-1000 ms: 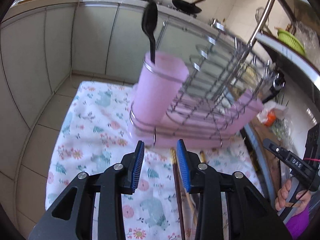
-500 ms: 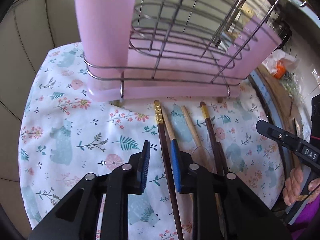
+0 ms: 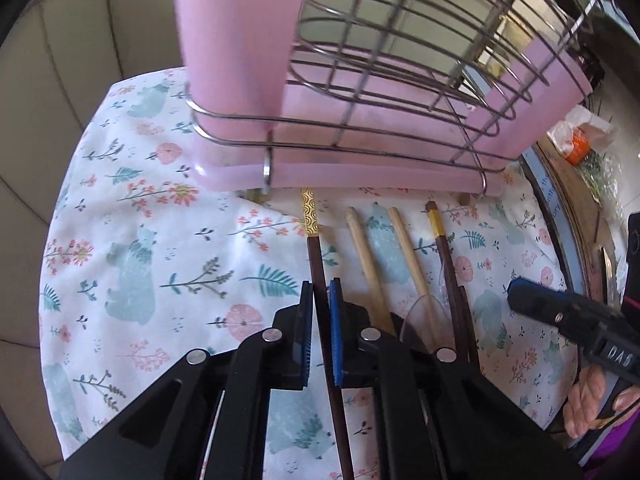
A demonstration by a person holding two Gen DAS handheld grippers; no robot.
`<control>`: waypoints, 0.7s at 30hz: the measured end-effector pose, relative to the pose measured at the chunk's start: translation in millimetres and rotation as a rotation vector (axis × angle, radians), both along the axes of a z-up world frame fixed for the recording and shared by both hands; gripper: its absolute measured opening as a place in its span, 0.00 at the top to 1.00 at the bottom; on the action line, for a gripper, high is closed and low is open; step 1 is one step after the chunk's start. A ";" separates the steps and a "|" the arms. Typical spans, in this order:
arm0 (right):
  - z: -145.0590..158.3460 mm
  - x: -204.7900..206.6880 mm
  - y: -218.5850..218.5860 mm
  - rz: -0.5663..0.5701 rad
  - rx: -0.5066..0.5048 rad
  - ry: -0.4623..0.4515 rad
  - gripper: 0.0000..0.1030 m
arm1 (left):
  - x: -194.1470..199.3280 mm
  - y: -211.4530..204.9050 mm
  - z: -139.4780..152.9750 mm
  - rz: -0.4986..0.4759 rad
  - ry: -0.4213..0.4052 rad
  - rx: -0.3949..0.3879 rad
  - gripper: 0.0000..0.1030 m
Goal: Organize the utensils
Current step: 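Grasp a gold-tipped chopstick with the left gripper while the right gripper grasps a dark chopstick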
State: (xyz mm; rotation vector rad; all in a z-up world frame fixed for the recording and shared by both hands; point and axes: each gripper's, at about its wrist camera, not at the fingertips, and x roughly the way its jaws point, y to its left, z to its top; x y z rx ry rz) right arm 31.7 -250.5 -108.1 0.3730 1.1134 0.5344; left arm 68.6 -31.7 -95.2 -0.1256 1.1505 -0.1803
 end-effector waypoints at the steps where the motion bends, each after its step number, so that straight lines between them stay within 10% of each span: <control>1: -1.2 -1.0 2.9 0.011 -0.014 0.004 0.88 | -1.4 2.5 1.4 0.006 0.000 -0.002 0.93; 21: -28.6 -3.2 24.9 0.009 -0.082 0.118 0.94 | -10.5 22.0 -5.0 -0.033 0.088 -0.027 0.92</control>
